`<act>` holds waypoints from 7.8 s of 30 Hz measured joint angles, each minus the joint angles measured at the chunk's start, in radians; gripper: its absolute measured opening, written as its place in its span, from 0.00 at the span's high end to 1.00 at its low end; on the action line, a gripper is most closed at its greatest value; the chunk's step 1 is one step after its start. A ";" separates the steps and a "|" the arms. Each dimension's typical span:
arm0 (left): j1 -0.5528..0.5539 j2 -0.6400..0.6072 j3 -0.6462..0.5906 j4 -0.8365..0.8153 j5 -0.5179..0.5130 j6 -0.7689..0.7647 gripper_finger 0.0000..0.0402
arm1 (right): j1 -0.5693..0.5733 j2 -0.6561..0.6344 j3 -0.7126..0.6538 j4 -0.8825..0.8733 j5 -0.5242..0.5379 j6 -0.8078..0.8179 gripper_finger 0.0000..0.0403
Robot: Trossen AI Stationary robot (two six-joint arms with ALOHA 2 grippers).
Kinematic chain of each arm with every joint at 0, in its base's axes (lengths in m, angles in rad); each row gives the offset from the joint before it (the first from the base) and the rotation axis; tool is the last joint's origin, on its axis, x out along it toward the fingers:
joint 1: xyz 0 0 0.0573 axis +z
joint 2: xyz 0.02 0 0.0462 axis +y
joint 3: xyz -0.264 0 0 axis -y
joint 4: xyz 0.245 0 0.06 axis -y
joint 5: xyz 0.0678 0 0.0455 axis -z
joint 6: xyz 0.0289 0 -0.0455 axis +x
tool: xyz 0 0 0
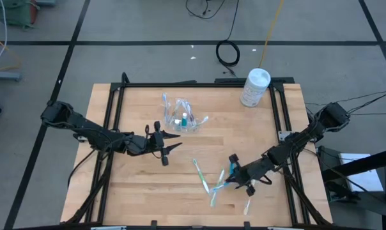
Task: Pick & Place toothbrushing station
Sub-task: Put the blue toothbrush into the transparent organizer, then put the green toothbrush into the transparent organizer
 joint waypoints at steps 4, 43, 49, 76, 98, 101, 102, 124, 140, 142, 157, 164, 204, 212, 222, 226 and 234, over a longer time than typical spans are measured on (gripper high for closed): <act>0.000 0.000 0.000 0.000 0.000 -0.005 0.63 | -0.037 -0.027 0.000 0.206 0.107 -0.170 0.99; 0.000 0.000 0.000 -0.006 0.002 -0.025 0.63 | -0.051 0.384 0.004 0.281 -0.233 0.208 0.79; 0.000 0.000 0.000 -0.007 0.003 -0.027 0.63 | -0.077 0.375 0.000 0.391 -0.246 0.173 0.97; 0.097 0.000 -0.001 0.285 0.274 0.035 0.63 | -0.445 -0.006 0.002 0.877 -0.115 0.140 0.97; 0.161 0.207 0.204 0.296 0.394 0.077 0.63 | -0.461 0.120 0.070 0.873 -0.115 0.175 0.96; 0.160 0.207 0.204 0.332 0.394 0.094 0.63 | -0.460 0.121 0.070 0.863 -0.115 0.175 0.96; 0.161 0.207 0.204 0.339 0.393 0.098 0.63 | -0.460 0.120 0.070 0.862 -0.115 0.177 0.96; 0.164 0.206 0.204 0.308 0.418 0.127 0.95 | -0.460 0.121 0.069 0.846 -0.112 0.104 0.85; 0.167 -0.106 0.204 -0.264 0.256 -0.109 0.98 | -0.460 0.121 0.069 0.820 -0.103 0.023 0.70; 0.170 -0.163 0.204 -0.380 0.225 -0.150 0.98 | -0.460 0.121 0.069 0.810 -0.104 0.021 0.71; 0.210 -0.326 0.203 -0.812 -0.196 -0.444 0.96 | -0.462 0.121 0.069 0.809 -0.104 0.021 0.71; 0.280 -0.204 0.204 -0.804 -0.255 -0.463 0.99 | -0.476 0.121 0.069 0.784 -0.104 0.024 0.71; 0.361 -0.134 0.203 -0.792 0.039 -0.389 0.62 | -0.480 0.121 0.069 0.648 -0.114 0.038 0.71; 0.300 -0.246 0.204 -0.825 0.039 -0.417 0.62 | -0.480 0.120 0.069 0.574 -0.142 0.180 0.71; 0.252 -0.244 0.203 -0.839 0.066 -0.423 0.62 | -0.370 0.062 0.086 0.215 -0.105 0.260 0.71; 0.250 -0.244 0.203 -0.832 0.059 -0.454 0.62 | -0.269 0.061 0.098 0.077 -0.098 0.476 0.71; 0.248 -0.244 0.203 -0.830 0.055 -0.471 0.62 | -0.115 0.064 0.089 -0.001 -0.317 0.134 0.71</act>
